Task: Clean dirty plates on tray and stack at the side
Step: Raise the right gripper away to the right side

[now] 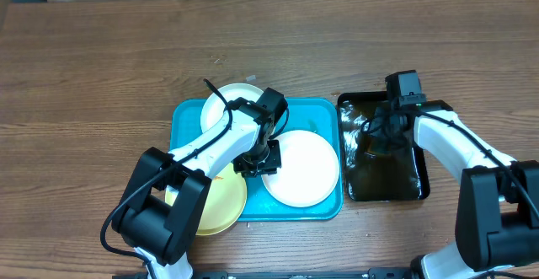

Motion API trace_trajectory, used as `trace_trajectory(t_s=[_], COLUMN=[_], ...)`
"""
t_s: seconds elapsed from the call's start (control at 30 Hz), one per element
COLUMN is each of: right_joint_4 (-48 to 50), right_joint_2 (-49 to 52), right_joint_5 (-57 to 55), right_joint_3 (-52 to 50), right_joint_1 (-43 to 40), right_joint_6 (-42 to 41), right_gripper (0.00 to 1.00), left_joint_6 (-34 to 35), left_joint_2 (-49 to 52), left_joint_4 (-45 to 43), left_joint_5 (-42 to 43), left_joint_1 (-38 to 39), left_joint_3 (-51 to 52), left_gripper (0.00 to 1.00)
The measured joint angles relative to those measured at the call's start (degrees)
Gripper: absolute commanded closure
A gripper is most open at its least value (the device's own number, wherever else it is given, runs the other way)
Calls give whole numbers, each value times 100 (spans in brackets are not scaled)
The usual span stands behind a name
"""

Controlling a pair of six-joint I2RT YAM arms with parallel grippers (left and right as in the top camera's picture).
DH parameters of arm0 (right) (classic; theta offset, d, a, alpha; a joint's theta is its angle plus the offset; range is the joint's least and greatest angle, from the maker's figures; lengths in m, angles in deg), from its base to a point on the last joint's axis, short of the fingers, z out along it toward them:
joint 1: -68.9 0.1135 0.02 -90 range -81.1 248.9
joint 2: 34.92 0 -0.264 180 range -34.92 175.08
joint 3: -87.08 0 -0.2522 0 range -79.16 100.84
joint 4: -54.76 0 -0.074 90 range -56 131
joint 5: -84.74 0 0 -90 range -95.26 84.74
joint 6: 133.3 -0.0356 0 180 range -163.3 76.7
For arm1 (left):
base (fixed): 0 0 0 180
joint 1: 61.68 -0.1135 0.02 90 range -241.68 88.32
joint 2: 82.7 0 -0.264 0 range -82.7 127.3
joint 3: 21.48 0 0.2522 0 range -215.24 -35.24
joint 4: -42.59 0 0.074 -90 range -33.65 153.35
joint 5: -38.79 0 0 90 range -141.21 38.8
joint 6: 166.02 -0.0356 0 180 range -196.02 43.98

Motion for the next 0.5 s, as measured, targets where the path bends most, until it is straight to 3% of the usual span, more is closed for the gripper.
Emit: trace_trajectory(t_s=[0.03,0.2,0.5], right_joint_4=[17,-94,-2041], right_joint_2=[0,0,9], right_joint_5=[-44,-133,-109], right_joint_3=[13,164,1980], right_joint_1=[-22,-111,-389], right_joint_6=[20,92,105], right_gripper=[37,36,27], left_joint_6=[0,2,2], left_joint_2=[0,0,0], left_joint_4=[28,33,-11], left_joint_5=[-2,0,-2], left_joint_1=[0,33,66], left_joint_3=[0,7,44], left_gripper=[66,74,76])
